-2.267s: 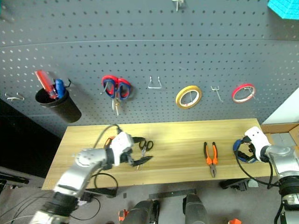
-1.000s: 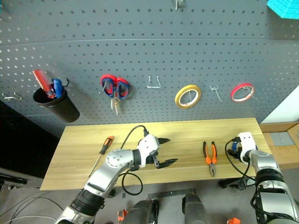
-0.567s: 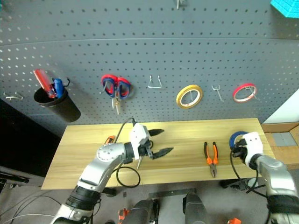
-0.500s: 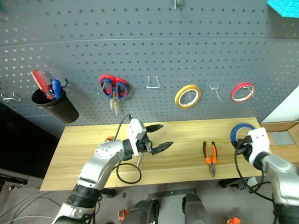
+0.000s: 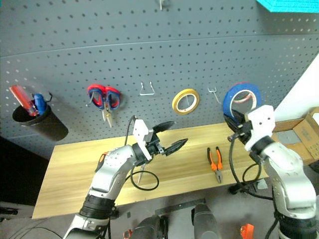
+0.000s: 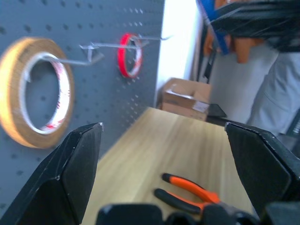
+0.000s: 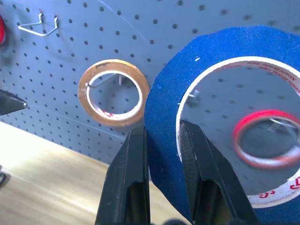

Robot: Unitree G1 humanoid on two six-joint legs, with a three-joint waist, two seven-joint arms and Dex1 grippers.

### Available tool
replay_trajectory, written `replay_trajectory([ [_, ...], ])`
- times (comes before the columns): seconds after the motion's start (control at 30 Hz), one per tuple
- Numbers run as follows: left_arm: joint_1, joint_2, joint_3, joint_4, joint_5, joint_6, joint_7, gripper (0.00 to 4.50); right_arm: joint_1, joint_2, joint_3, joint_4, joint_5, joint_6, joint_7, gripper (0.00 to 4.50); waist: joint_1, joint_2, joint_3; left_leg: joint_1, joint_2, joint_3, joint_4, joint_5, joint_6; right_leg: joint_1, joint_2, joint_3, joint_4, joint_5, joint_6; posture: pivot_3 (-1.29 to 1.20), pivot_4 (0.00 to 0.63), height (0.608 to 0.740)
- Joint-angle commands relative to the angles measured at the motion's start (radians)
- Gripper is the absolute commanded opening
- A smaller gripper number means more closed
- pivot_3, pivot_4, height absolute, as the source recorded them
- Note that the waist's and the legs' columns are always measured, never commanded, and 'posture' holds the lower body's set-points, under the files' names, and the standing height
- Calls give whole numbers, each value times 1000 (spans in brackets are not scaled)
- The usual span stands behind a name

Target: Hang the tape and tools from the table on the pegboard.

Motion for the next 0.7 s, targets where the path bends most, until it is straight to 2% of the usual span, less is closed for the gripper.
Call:
replay_trajectory([
  [0.03,29,10,25,-44,5,-37,28,4500,-50,17,33,81,-8,-90,39,357,2,1,-1,0,0,0,0,0,0,-1,0,0,0,0,0,-275,189,740],
  [0.47,62,53,64,-77,31,-40,116,4500,-205,68,128,415,-58,-269,130,357,28,1,-2,0,0,-1,0,0,0,-2,1,-1,1,1,-1,-172,165,740],
  [0.63,66,64,61,-92,33,-29,128,4500,-356,113,159,693,-104,-246,107,357,35,2,-4,0,0,0,0,0,-1,-2,1,0,1,2,-3,-154,158,740],
  [0.7,66,68,64,-96,32,-27,131,4500,-406,144,113,784,-77,-288,93,1078,39,1,-5,0,0,1,0,0,-1,-2,1,0,1,3,-4,-151,159,740],
])
